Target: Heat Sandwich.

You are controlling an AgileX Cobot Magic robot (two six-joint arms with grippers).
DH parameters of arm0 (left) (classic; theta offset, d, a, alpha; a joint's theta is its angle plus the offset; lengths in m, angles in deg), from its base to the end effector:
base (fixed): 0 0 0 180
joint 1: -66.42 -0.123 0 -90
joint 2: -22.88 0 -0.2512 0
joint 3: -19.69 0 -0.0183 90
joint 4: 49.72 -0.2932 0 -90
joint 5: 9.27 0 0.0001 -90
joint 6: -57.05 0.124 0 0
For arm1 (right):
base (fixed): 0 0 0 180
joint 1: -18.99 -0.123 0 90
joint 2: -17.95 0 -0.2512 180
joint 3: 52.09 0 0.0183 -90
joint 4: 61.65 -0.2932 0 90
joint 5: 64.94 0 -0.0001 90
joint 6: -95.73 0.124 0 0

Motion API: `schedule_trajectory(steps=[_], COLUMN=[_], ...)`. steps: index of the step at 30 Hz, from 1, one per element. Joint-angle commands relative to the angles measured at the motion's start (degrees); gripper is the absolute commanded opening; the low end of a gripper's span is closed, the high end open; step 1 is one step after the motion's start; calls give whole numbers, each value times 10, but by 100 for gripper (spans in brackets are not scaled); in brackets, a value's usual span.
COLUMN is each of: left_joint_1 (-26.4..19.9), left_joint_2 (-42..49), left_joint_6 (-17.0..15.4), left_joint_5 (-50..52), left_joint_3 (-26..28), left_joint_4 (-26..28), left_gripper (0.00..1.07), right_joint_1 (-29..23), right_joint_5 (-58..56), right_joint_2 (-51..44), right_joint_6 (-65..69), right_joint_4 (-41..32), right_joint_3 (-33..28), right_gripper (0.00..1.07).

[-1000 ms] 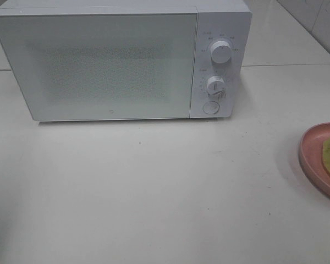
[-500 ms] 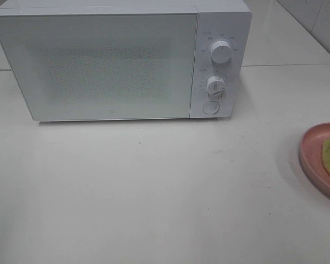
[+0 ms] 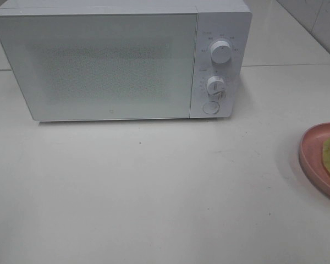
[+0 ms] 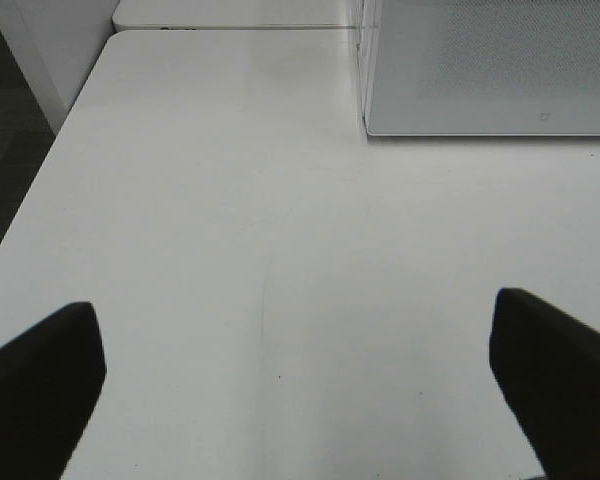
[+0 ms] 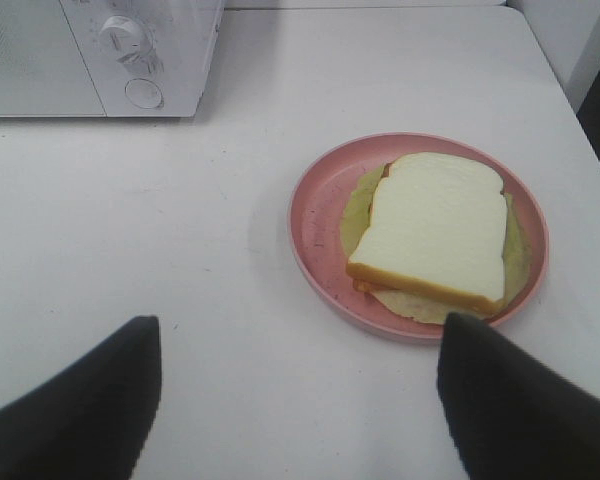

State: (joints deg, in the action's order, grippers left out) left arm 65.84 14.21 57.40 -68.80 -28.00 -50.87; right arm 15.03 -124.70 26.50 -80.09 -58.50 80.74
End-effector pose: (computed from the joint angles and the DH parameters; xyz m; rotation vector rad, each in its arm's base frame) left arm 0.0971 0.0031 0.2843 -0.0047 2.0227 0.0342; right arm 0.0955 0.0007 0.2873 0.0062 2.0144 0.0250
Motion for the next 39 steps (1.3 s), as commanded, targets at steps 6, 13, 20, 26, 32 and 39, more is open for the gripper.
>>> schedule_trajectory(steps=[6, 13, 20, 26, 32, 39], left_joint_1=[2, 2, 2, 2, 2, 2], left_joint_2=[16, 16, 16, 16, 16, 16], left_joint_6=[-3, -3, -3, -3, -3, -3], left_joint_5=[1, 1, 1, 1, 1, 1], left_joint_3=[-1, -1, -1, -1, -1, -1], left_joint_4=[6, 14, 11, 11, 11, 11], left_gripper=[98, 98, 98, 98, 98, 98], right_joint_1=[4, 4, 4, 4, 4, 4], right_joint_5=[3, 3, 3, 3, 3, 3], right_joint_2=[-13, -12, -12, -12, -12, -12], right_joint_6=[-6, -6, -6, -6, -6, -7], right_joint_4=[-1, -1, -1, -1, -1, -1], right_joint_3=[0, 0, 0, 0, 0, 0], right_gripper=[75, 75, 75, 75, 75, 75])
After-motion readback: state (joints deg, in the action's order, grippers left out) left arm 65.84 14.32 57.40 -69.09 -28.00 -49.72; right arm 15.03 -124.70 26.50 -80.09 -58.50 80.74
